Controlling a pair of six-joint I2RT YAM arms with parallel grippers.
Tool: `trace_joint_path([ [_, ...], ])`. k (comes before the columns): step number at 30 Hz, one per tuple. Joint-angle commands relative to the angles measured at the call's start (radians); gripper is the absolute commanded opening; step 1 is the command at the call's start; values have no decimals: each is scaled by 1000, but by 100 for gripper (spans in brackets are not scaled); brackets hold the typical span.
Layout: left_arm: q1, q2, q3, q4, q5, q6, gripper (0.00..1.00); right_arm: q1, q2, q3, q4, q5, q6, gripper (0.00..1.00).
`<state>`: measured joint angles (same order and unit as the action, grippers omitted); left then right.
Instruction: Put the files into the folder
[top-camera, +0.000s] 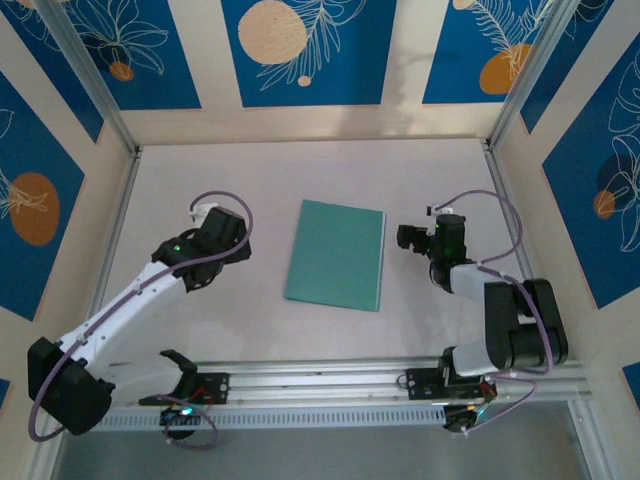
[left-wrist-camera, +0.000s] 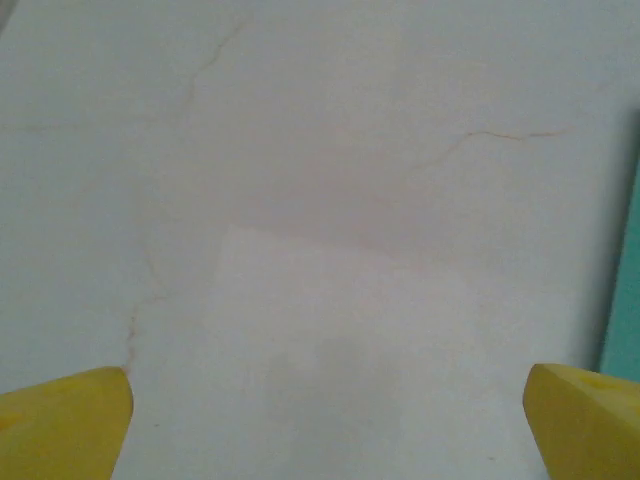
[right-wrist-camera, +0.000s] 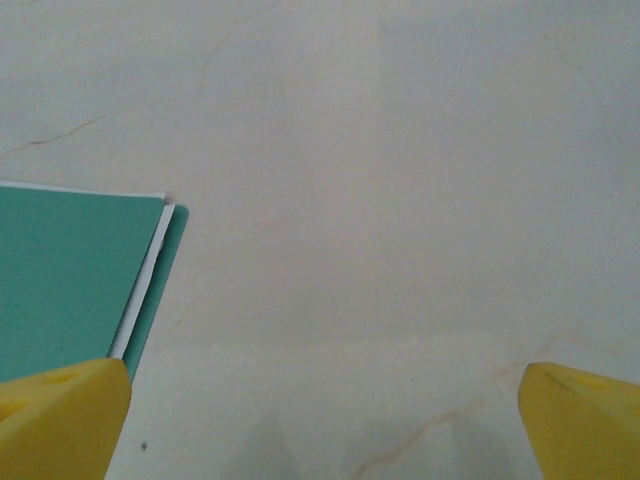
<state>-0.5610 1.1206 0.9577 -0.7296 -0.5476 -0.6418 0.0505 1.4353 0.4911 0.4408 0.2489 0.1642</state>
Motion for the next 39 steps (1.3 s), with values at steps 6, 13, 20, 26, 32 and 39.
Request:
trace_joint_path([
  [6, 1, -90, -80, -40, -145, 57, 100, -33, 83, -112, 452, -122, -71, 99],
  [13, 17, -172, -244, 249, -276, 311, 100, -38, 91, -86, 393, -86, -51, 99],
  [20, 224, -25, -397, 789, -111, 608, 100, -34, 86, -85, 386, -78, -51, 99],
  [26, 308, 237, -495, 1340, 42, 747, 100, -34, 86, -85, 384, -77, -51, 99],
  [32, 341, 411, -553, 1636, 79, 761, 100, -34, 86, -85, 384, -79, -51, 99],
  [39, 394, 382, -631, 1713, 186, 703, 100, -34, 86, -85, 383, -78, -51, 99],
])
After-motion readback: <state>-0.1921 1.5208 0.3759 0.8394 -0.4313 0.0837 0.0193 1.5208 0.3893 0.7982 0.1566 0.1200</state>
